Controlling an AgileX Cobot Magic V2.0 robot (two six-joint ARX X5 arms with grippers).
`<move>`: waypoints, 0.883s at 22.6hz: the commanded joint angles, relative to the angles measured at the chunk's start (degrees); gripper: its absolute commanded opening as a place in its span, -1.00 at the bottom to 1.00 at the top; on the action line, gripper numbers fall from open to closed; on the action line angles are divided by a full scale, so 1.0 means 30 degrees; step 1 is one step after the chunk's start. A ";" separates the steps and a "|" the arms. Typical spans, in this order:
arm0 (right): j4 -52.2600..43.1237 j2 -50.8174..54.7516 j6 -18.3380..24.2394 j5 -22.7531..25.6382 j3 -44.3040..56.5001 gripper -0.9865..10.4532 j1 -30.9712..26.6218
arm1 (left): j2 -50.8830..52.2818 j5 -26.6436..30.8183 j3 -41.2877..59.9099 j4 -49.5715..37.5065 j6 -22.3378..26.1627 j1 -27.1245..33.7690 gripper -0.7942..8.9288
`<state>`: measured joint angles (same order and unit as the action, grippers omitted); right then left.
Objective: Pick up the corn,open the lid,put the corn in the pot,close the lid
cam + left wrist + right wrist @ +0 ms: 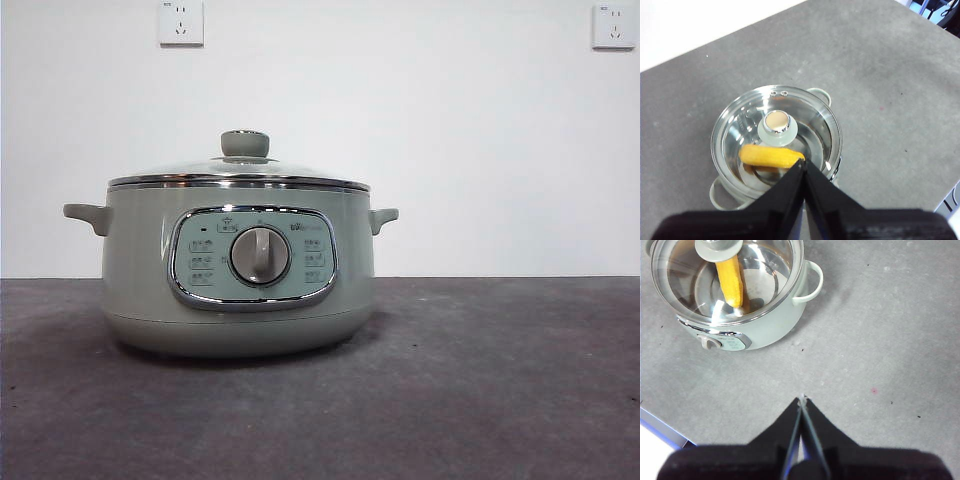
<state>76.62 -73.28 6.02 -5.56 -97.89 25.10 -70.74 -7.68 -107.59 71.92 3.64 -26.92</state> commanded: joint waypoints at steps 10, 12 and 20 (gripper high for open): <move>-0.0102 0.0015 0.0007 0.0000 0.0168 -0.85 -0.0015 | 0.7657 -0.1056 1.3755 -1.0506 0.3810 0.7009 -0.84; -0.0095 0.0015 0.0007 0.0000 0.0168 -0.85 -0.0015 | 1.0907 -0.0940 2.0116 -1.5919 0.2630 0.8342 -0.84; -0.0095 0.0015 0.0007 0.0000 0.0168 -0.85 -0.0015 | 1.8265 -0.0933 3.2035 -2.2797 -0.2011 1.0156 -0.84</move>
<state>76.62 -73.28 6.02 -5.54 -97.89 25.10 -17.76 -10.24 -14.00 5.02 1.32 3.09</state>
